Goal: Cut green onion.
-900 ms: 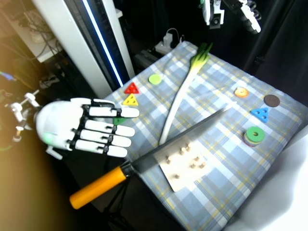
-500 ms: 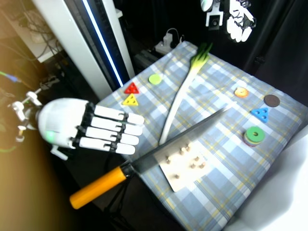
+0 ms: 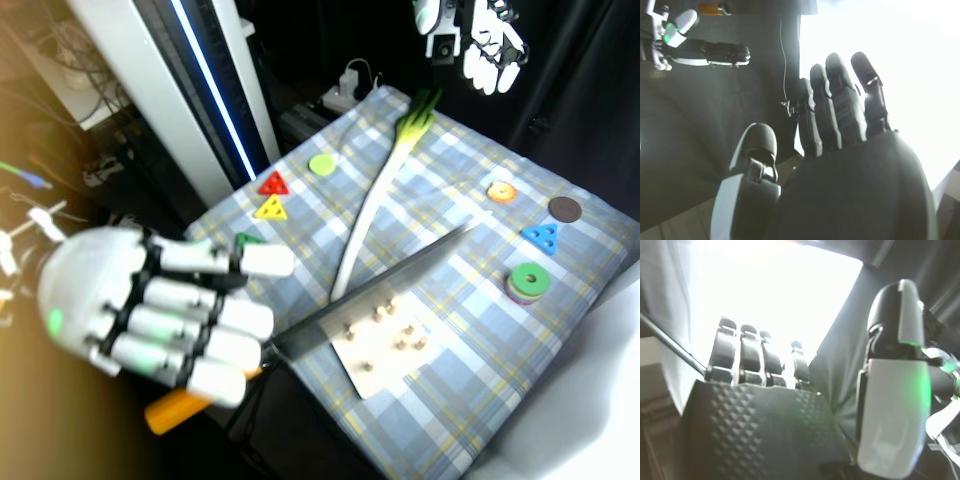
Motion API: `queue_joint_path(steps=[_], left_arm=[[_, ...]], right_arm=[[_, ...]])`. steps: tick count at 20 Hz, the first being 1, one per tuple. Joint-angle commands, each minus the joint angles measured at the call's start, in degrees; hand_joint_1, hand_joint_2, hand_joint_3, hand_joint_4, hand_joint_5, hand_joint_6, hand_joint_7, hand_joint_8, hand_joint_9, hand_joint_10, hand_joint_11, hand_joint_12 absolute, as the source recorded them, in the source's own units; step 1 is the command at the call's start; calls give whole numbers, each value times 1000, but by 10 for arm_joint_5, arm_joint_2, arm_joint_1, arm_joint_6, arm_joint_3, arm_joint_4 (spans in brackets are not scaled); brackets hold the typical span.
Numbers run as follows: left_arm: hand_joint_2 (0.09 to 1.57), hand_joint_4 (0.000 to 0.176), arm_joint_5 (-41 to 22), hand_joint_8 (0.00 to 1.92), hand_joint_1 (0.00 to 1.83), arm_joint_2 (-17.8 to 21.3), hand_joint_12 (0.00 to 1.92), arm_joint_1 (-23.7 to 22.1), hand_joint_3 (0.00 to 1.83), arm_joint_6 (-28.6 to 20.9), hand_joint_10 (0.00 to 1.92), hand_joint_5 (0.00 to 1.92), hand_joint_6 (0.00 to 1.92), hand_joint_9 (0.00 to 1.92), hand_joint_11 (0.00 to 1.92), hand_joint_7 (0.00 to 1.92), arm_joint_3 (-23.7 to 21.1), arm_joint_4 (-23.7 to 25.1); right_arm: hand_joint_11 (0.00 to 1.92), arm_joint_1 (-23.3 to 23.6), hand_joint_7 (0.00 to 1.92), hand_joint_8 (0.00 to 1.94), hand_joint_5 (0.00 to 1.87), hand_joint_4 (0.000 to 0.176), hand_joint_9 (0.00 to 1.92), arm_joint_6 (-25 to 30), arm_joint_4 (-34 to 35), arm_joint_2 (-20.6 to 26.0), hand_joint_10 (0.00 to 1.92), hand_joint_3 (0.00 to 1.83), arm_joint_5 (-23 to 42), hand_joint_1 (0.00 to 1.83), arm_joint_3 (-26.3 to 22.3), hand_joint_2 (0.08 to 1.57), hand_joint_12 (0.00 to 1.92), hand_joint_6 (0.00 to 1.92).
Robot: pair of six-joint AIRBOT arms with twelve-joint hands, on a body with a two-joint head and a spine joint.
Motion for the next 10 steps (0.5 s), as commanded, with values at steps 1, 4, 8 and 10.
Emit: queue_joint_path(steps=[1, 4, 8, 10], left_arm=[[1417, 27, -70, 5, 209, -2, 690, -7, 0, -6, 2, 483, 2, 407, 0, 515, 4, -1], [1430, 8, -69, 0, 161, -2, 562, -7, 3, -7, 1, 478, 4, 378, 0, 480, 3, -1], [1431, 0, -71, 0, 200, -2, 661, -7, 0, -12, 2, 523, 1, 386, 0, 481, 4, -1], [1421, 4, -71, 5, 270, -2, 717, -7, 0, -13, 5, 515, 0, 407, 0, 511, 4, -1]], right_arm=[[0, 10, 0, 0, 0, 176, 0, -3, 16, 2, 0, 0, 29, 997, 9, 841, 0, 0], [0, 19, 0, 0, 0, 176, 0, -9, 25, -3, 0, 0, -29, 991, 32, 851, 0, 0], [0, 35, 0, 0, 0, 176, 0, -9, 25, -16, 0, 12, -76, 1068, 54, 897, 0, 0], [0, 44, 11, 4, 3, 176, 0, -9, 25, -24, 0, 20, -94, 1049, 65, 924, 0, 1]])
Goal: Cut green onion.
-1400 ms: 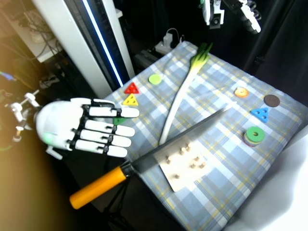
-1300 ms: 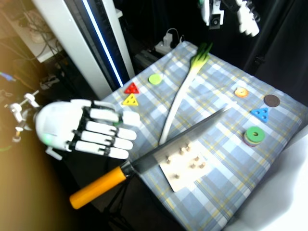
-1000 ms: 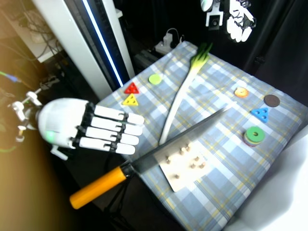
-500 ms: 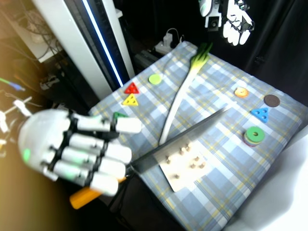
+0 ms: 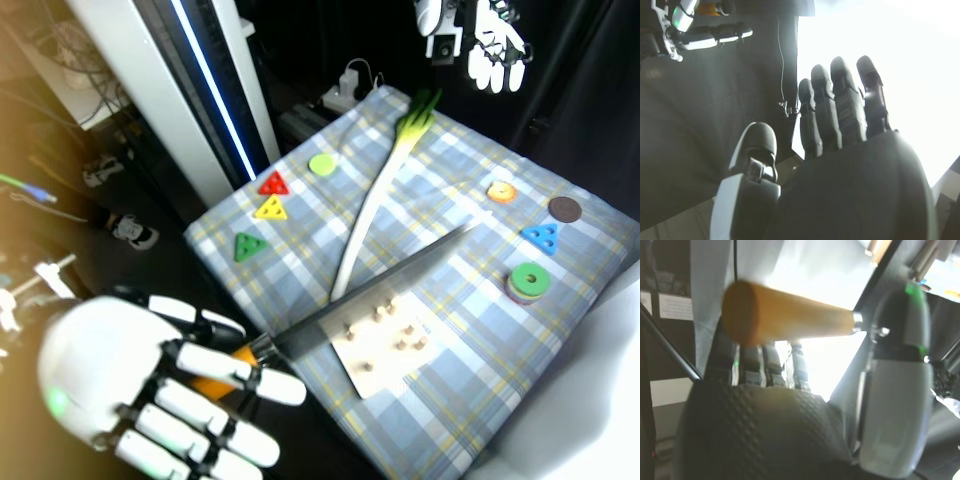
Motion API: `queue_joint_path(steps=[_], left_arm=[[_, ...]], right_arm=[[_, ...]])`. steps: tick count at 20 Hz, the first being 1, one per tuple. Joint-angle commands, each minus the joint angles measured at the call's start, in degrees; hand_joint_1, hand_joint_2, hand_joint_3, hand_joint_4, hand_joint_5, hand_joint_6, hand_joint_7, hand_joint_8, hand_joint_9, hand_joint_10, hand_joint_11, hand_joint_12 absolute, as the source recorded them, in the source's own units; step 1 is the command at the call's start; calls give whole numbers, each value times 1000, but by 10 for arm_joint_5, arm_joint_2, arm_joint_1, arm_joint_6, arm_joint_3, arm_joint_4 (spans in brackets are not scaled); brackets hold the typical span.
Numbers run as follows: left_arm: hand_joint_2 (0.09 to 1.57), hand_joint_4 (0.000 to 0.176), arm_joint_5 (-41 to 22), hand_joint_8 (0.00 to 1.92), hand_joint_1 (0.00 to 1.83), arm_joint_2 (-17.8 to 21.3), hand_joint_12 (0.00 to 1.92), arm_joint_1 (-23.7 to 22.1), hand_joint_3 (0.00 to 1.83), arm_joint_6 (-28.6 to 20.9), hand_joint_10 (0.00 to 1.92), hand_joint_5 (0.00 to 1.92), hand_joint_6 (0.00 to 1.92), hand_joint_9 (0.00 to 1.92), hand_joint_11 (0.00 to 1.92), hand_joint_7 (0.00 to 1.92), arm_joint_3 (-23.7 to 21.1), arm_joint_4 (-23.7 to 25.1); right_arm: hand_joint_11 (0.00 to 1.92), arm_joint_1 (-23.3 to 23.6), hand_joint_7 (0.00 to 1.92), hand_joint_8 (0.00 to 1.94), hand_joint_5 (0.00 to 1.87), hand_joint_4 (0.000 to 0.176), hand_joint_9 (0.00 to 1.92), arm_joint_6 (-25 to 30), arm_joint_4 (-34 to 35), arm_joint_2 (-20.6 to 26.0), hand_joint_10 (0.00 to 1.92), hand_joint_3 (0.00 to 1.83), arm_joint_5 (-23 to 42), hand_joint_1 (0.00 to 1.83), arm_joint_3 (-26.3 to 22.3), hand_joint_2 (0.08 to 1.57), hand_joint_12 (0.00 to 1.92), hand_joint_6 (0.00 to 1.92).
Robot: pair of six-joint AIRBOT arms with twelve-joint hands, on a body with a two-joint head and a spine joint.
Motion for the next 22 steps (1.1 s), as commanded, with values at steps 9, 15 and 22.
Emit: queue_joint_path(steps=[9, 15, 22], left_arm=[[1425, 19, -71, 7, 279, -3, 720, -7, 0, -12, 6, 509, 9, 428, 0, 527, 4, -2], [1430, 34, -70, 2, 310, -5, 712, -7, 0, -14, 2, 466, 3, 440, 0, 542, 5, -2], [1426, 7, -67, 1, 314, -8, 715, -7, 3, -17, 2, 499, 4, 397, 0, 519, 7, -2]], right_arm=[[296, 28, 600, 2, 531, 77, 633, -12, 14, -24, 9, 0, 16, 947, 28, 1008, 185, 2], [591, 38, 895, 4, 845, 37, 925, -17, 14, -33, 16, 0, 3, 1026, 36, 1171, 845, 919], [569, 55, 920, 1175, 944, 12, 1129, -40, 14, -37, 93, 0, -7, 1196, 38, 1147, 1374, 950]])
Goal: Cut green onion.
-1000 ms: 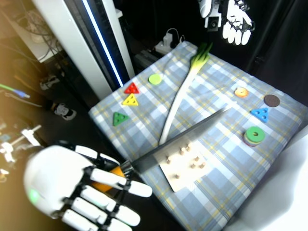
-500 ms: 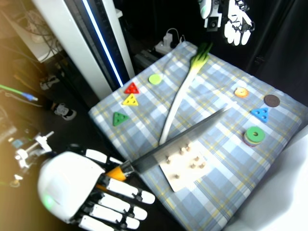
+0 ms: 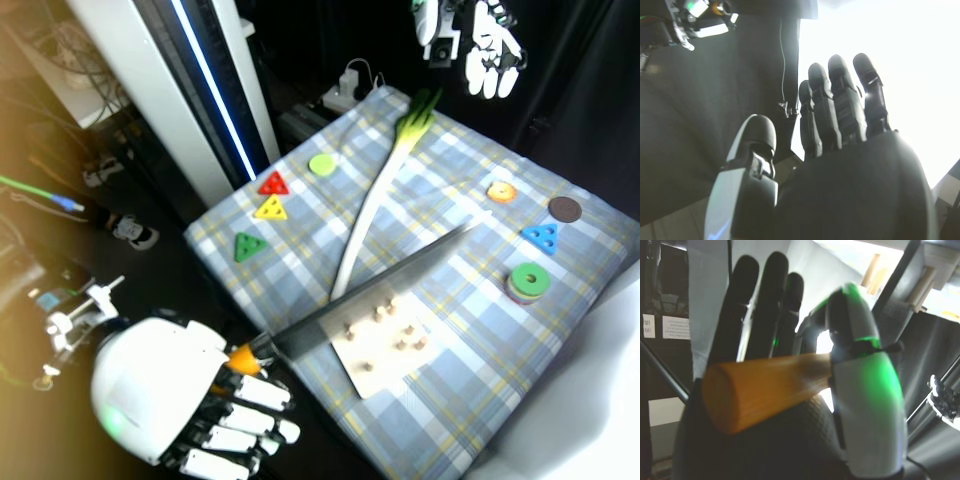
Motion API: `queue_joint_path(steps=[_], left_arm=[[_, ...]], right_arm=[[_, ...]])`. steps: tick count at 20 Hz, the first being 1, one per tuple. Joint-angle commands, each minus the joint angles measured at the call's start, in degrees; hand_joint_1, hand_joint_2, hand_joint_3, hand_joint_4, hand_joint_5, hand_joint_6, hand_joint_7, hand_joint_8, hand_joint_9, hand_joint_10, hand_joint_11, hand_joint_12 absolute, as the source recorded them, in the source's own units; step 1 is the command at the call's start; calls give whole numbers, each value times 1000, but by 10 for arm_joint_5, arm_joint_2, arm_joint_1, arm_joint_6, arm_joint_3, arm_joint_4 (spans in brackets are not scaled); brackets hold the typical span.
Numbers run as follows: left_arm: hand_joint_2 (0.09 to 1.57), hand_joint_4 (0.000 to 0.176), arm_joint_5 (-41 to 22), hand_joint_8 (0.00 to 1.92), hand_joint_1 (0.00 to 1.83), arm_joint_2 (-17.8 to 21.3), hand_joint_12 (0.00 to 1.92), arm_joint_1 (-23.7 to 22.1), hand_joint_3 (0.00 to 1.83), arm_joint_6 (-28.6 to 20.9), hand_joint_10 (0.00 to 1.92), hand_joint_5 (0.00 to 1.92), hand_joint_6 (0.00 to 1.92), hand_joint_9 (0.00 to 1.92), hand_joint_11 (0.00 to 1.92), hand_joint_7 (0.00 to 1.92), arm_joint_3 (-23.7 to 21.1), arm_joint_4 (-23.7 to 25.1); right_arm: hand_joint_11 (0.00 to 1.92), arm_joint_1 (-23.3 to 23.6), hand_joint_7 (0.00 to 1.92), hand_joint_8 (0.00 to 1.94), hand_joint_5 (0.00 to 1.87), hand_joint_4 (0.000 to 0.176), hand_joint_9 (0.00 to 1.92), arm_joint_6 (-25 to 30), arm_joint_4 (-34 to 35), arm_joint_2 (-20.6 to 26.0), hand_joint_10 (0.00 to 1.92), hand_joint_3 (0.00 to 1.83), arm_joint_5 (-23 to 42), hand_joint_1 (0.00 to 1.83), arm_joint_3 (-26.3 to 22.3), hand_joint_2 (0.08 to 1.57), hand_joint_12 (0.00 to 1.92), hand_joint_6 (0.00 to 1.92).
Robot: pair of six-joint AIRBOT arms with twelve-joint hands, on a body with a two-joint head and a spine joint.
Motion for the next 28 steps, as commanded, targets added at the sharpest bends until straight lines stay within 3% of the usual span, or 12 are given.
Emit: queue_joint_path(steps=[1, 3, 4, 5, 6, 7, 8, 10, 11, 12, 19, 28], left_arm=[[1425, 8, -69, 0, 271, 0, 742, -7, 2, -6, 4, 507, 4, 404, 0, 515, 2, -1], [1419, 6, -68, 4, 325, -1, 799, -7, 0, -7, 6, 517, 2, 428, 0, 533, 2, -1], [1421, 15, -67, 1, 308, -1, 783, -7, 0, -8, 2, 503, 1, 424, 0, 529, 2, -1], [1419, 14, -67, 3, 309, -2, 792, -7, 0, -8, 4, 509, 3, 430, 0, 540, 3, -1], [1419, 9, -67, 2, 316, -2, 759, -7, 0, -9, 2, 509, 1, 408, 0, 526, 3, -1], [1421, 0, -66, 2, 300, -3, 775, -7, 1, -10, 3, 519, 3, 408, 0, 527, 3, -1], [1420, 6, -66, 2, 272, -3, 807, -7, 1, -10, 4, 510, 1, 416, 0, 531, 3, -1], [1425, 8, -65, 0, 266, -4, 773, -7, 1, -10, 0, 489, 0, 399, 0, 519, 4, -1], [1423, 5, -64, 3, 266, -4, 771, -7, 0, -11, 3, 494, 3, 404, 0, 522, 4, -1], [1424, 0, -64, 4, 284, -4, 789, -7, 0, -11, 4, 501, 4, 407, 0, 529, 4, -1], [1433, 0, -61, 4, 315, -7, 772, -7, 0, -13, 4, 498, 0, 418, 0, 535, 6, -1], [1437, 0, -58, 4, 276, -10, 842, -7, 0, -14, 5, 522, 3, 431, 0, 554, 7, -1]], right_arm=[[596, 8, 975, 768, 920, 71, 1172, -4, 10, 4, 176, 0, 65, 1053, 5, 1150, 1421, 1057], [647, 10, 1125, 574, 927, 164, 999, -6, 10, 4, 865, 0, 65, 992, 5, 1142, 1530, 1066], [666, 10, 1145, 617, 918, 174, 950, -8, 10, 4, 1130, 2, 65, 983, 5, 1144, 1638, 1085], [692, 10, 1049, 1050, 912, 38, 910, -10, 10, 4, 1480, 2, 65, 794, 5, 1155, 1812, 1060], [749, 10, 958, 1425, 854, 72, 891, -11, 10, 4, 1739, 2, 65, 712, 5, 1159, 1899, 1351], [848, 10, 936, 1609, 828, 66, 922, -13, 10, 4, 1866, 1, 65, 688, 5, 1163, 1917, 1481], [1097, 10, 994, 1875, 847, 74, 1085, -15, 10, 4, 1910, 0, 65, 660, 5, 1155, 1920, 1753], [1317, 11, 1149, 1938, 941, 106, 1291, -20, 11, 4, 1921, 1, 65, 669, 5, 1161, 1921, 1914], [1356, 12, 1185, 1940, 950, 151, 1329, -25, 11, 4, 1921, 0, 65, 643, 3, 1188, 1921, 1920], [1363, 15, 1220, 1941, 981, 171, 1347, -33, 11, 4, 1921, 2, 65, 614, 1, 1201, 1921, 1921], [1310, 28, 1185, 1941, 976, 176, 1251, -68, 11, 16, 1921, 11, 78, 214, -19, 1379, 1921, 1921], [1232, 29, 1170, 1941, 997, 176, 1224, -68, 6, 43, 1921, 0, 137, 241, -48, 1350, 1921, 1921]])
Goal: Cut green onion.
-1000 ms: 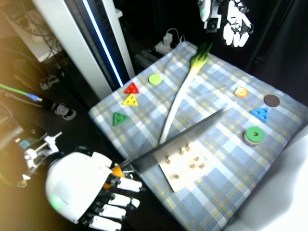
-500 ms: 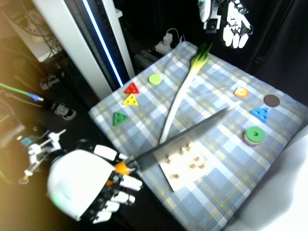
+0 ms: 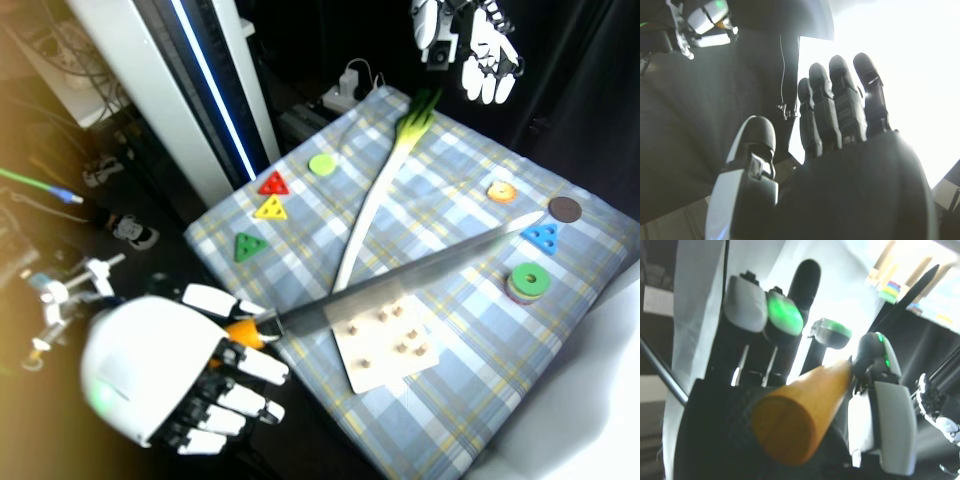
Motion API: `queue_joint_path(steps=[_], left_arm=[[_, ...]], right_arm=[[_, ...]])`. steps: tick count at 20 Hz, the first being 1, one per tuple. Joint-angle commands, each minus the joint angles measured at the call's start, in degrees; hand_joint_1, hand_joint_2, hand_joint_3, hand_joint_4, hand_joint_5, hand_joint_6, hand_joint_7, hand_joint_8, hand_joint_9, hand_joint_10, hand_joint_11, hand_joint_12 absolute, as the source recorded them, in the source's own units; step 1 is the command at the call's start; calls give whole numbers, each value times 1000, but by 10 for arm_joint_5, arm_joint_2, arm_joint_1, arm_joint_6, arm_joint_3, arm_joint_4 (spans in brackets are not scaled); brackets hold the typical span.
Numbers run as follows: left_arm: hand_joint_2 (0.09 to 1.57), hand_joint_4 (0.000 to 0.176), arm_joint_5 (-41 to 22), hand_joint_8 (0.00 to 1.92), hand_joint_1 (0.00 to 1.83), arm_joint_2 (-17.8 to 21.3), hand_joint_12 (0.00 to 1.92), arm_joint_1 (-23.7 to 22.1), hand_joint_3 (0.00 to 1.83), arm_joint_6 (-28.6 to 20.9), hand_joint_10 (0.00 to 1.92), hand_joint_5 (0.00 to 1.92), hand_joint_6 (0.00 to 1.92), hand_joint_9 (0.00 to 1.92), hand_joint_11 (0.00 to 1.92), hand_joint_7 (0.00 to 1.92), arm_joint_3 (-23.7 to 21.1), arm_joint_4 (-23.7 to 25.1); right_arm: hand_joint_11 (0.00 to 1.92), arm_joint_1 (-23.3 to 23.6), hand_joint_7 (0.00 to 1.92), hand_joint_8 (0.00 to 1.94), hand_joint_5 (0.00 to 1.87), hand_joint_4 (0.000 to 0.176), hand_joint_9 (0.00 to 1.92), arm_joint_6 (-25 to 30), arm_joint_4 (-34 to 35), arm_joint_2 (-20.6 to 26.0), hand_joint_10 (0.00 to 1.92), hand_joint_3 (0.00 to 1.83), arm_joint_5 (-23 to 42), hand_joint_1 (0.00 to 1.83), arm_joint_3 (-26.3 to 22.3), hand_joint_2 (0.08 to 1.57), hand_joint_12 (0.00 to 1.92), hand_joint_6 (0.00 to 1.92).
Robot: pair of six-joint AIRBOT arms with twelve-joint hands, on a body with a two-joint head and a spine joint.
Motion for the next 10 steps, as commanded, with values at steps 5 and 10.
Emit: queue_joint_path(steps=[5, 10], left_arm=[[1459, 5, -56, 0, 193, -4, 753, -15, 1, -7, 7, 462, 0, 515, 0, 531, 3, 32], [1483, 0, 51, 3, 247, -22, 767, -90, 2, -7, 3, 506, 1, 457, 2, 578, 7, 142]], right_arm=[[1425, 11, 1260, 1941, 1034, 176, 1377, 6, -1, 17, 1921, 4, 123, 390, -17, 1400, 1921, 1921], [1409, 12, 1271, 1941, 1064, 176, 1368, 6, -28, 23, 1921, 0, 155, 375, -36, 1389, 1921, 1921]])
